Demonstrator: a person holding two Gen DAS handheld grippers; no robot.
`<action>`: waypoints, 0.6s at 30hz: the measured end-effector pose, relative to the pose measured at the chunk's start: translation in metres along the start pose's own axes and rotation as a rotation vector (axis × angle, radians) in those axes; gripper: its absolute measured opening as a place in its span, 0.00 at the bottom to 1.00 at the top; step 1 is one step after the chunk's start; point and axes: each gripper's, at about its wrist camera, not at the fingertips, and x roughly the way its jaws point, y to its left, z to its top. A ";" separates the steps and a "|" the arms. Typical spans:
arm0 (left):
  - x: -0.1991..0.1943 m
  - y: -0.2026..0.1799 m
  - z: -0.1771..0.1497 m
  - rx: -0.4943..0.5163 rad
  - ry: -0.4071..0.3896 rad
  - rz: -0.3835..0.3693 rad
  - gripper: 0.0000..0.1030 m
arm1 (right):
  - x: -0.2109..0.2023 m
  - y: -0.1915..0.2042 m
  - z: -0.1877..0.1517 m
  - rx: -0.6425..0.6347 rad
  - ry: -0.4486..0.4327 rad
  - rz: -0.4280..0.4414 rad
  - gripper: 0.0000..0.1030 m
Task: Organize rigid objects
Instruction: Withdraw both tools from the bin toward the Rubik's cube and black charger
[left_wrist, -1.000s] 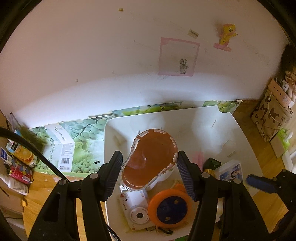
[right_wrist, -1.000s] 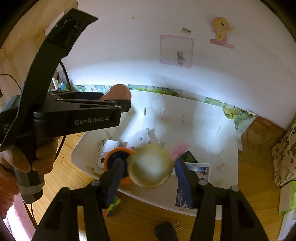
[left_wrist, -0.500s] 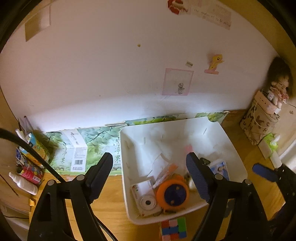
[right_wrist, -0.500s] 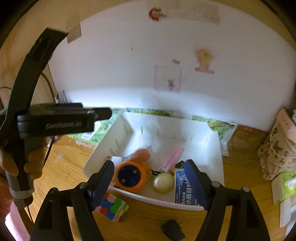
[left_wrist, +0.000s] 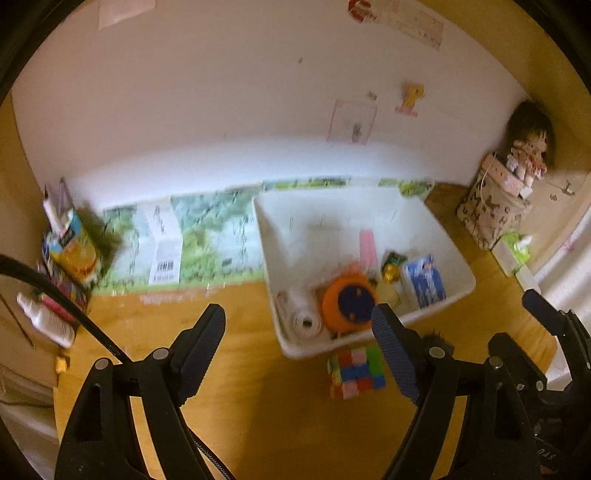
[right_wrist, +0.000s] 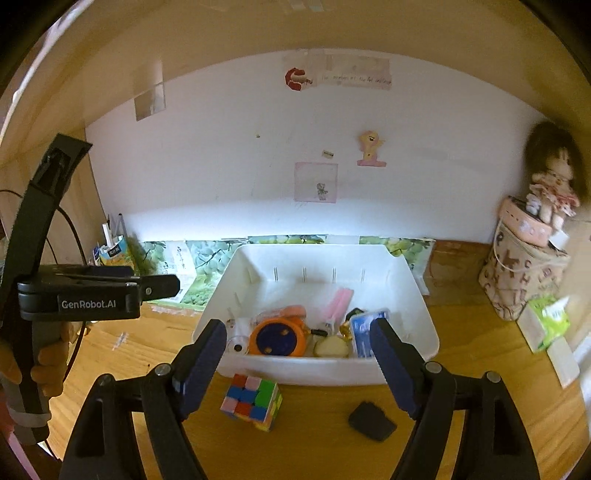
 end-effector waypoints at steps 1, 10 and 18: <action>0.000 0.003 -0.006 -0.004 0.017 -0.002 0.82 | -0.003 0.002 -0.004 0.001 -0.002 -0.005 0.78; 0.001 0.012 -0.047 -0.020 0.127 -0.036 0.82 | -0.022 0.011 -0.041 0.020 0.024 -0.042 0.78; 0.018 0.005 -0.073 -0.029 0.228 -0.049 0.82 | -0.022 0.001 -0.063 0.014 0.070 -0.095 0.78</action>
